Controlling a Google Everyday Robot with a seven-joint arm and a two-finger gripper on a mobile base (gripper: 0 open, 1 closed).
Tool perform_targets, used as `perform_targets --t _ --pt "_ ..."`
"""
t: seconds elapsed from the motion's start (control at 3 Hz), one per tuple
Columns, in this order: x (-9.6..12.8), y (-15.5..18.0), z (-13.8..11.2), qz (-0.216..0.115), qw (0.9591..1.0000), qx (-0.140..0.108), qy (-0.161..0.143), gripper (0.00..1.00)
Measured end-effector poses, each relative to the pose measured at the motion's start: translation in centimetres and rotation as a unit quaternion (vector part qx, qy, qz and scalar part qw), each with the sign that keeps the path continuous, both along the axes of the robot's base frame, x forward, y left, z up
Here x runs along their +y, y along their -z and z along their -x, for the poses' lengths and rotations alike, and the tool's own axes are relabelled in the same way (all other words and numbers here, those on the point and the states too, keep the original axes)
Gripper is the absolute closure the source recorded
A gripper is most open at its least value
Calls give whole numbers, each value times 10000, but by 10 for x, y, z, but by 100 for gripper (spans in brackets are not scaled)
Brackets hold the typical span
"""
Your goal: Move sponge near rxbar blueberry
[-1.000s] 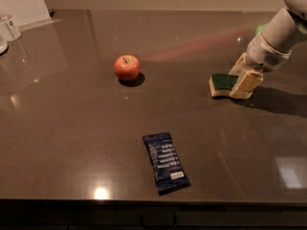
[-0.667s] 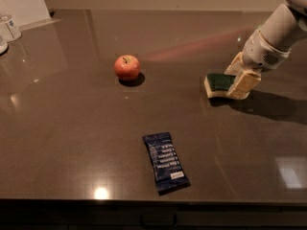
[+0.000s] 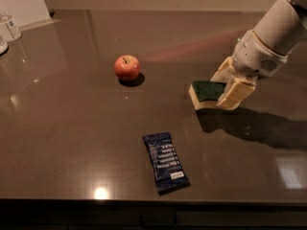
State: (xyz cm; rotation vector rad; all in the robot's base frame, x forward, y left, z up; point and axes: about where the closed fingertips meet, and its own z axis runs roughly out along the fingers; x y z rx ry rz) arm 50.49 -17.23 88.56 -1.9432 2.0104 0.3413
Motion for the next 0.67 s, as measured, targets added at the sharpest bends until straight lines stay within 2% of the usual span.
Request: perform_targets --t 0.67 --pt "35 3 72 43 9996 121 -247 100"
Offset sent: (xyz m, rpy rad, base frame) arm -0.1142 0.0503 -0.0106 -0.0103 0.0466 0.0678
